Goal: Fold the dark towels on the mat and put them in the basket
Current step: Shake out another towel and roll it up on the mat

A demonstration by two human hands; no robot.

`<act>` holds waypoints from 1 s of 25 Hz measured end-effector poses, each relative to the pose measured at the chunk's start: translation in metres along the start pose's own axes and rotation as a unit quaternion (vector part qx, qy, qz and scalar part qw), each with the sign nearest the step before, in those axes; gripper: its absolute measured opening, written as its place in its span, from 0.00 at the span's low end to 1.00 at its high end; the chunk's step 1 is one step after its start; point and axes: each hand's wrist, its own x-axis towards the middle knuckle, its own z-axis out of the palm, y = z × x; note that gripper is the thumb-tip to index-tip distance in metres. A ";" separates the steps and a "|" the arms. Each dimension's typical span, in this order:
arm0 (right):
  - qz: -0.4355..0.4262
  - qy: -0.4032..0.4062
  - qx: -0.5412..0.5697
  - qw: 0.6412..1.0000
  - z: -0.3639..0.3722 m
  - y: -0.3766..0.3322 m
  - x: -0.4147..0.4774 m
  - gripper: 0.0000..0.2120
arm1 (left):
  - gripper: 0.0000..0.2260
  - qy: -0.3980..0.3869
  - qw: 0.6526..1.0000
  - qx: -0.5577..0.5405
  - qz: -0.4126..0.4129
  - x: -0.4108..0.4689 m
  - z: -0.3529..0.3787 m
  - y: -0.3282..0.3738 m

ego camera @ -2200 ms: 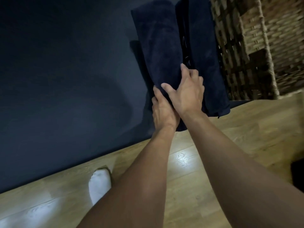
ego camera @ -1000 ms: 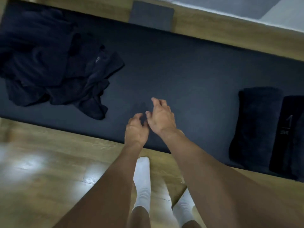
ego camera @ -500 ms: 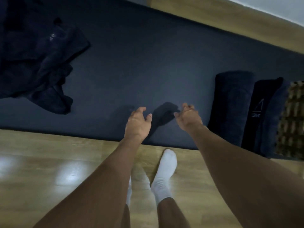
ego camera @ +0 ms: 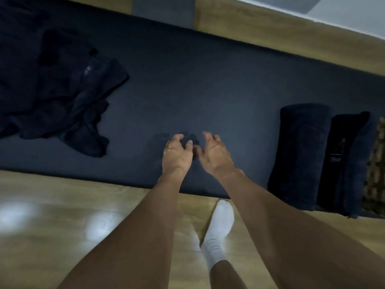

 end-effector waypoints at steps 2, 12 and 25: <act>-0.020 -0.003 0.014 1.000 0.015 -0.034 0.005 0.26 | 0.18 0.028 0.999 -0.005 -0.018 0.014 -0.034 -0.023; -0.070 -0.075 0.089 0.991 0.118 -0.220 0.059 0.26 | 0.20 0.148 0.984 -0.041 -0.086 0.104 -0.186 -0.124; -0.124 -0.055 0.223 0.965 0.151 -0.390 0.135 0.22 | 0.27 0.352 0.929 0.114 0.028 0.200 -0.325 -0.132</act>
